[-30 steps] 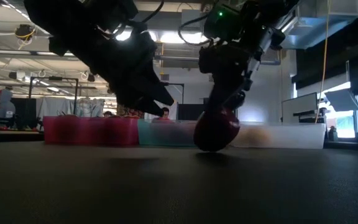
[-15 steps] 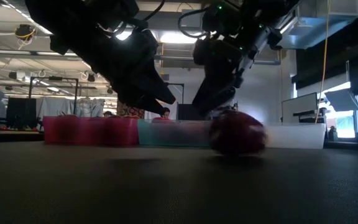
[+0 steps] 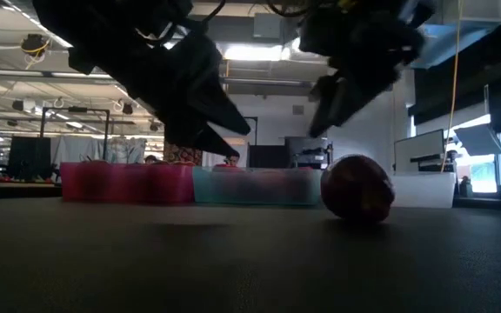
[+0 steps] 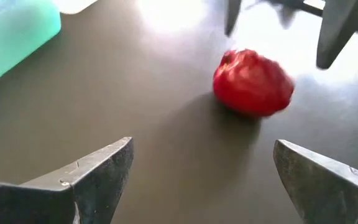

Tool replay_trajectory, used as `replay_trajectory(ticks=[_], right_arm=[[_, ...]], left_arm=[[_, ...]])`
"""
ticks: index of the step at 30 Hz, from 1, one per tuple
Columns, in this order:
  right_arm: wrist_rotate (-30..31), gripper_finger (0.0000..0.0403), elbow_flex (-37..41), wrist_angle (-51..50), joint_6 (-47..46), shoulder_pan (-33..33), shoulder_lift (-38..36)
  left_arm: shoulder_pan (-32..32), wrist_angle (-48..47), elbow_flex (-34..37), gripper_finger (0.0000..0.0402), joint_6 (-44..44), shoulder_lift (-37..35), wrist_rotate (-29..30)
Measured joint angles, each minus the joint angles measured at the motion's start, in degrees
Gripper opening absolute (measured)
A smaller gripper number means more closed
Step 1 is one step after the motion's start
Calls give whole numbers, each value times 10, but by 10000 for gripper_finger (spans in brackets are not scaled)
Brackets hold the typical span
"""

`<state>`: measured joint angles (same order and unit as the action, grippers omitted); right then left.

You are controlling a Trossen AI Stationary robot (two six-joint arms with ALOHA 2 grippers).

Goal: Sort produce into baskets
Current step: Put the apple into the pink bin

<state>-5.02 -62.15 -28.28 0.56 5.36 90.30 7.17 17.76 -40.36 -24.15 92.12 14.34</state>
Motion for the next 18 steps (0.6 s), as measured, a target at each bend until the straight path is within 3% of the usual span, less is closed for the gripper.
replay_trajectory(ticks=[6,13,18], right_arm=[[-1,294,2,-48,-1,30,-10],[22,294,65,22,-72,51,-11],[61,294,72,19,-107,55,-10]], left_arm=[[15,26,0,381,-8,0,0],[35,28,-21,381,-11,4,11],[35,27,-46,381,1,40,16]])
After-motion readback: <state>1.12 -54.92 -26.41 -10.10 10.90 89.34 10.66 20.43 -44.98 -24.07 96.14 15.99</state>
